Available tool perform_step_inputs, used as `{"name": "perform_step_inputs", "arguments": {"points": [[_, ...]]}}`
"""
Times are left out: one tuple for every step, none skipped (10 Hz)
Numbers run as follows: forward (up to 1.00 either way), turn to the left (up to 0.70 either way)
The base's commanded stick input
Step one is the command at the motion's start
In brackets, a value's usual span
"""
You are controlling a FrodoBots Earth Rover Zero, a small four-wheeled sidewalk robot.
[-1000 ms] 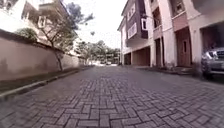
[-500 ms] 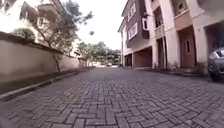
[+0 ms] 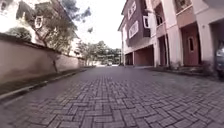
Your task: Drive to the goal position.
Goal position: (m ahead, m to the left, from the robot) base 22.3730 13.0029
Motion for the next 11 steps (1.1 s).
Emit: {"name": "perform_step_inputs", "arguments": {"points": [[0.7, 0.0], [0.7, 0.0], [0.7, 0.0], [0.7, 0.0], [0.7, 0.0], [0.7, 0.0], [0.7, 0.0], [0.7, 0.0], [0.7, 0.0], [0.7, 0.0], [0.7, 0.0]]}}
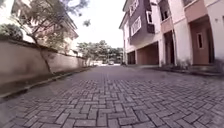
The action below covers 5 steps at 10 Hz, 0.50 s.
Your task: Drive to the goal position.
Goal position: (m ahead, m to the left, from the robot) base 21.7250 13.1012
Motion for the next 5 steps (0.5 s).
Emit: {"name": "perform_step_inputs", "arguments": {"points": [[0.7, 0.0], [0.7, 0.0], [0.7, 0.0], [0.7, 0.0], [0.7, 0.0]]}}
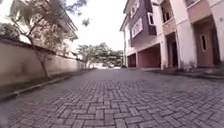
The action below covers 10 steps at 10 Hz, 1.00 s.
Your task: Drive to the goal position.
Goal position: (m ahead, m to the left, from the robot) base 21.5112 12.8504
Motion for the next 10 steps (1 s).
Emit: {"name": "perform_step_inputs", "arguments": {"points": [[0.7, 0.0], [0.7, 0.0], [0.7, 0.0], [0.7, 0.0], [0.7, 0.0], [0.7, 0.0], [0.7, 0.0], [0.7, 0.0], [0.7, 0.0], [0.7, 0.0]]}}
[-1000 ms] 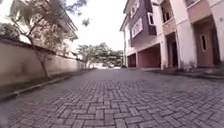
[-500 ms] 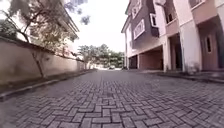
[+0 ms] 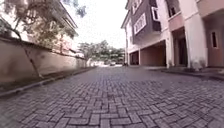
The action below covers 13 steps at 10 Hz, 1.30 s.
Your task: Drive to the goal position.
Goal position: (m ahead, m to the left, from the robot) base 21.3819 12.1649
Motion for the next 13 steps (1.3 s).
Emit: {"name": "perform_step_inputs", "arguments": {"points": [[0.7, 0.0], [0.7, 0.0], [0.7, 0.0], [0.7, 0.0], [0.7, 0.0], [0.7, 0.0], [0.7, 0.0], [0.7, 0.0], [0.7, 0.0], [0.7, 0.0], [0.7, 0.0], [0.7, 0.0], [0.7, 0.0]]}}
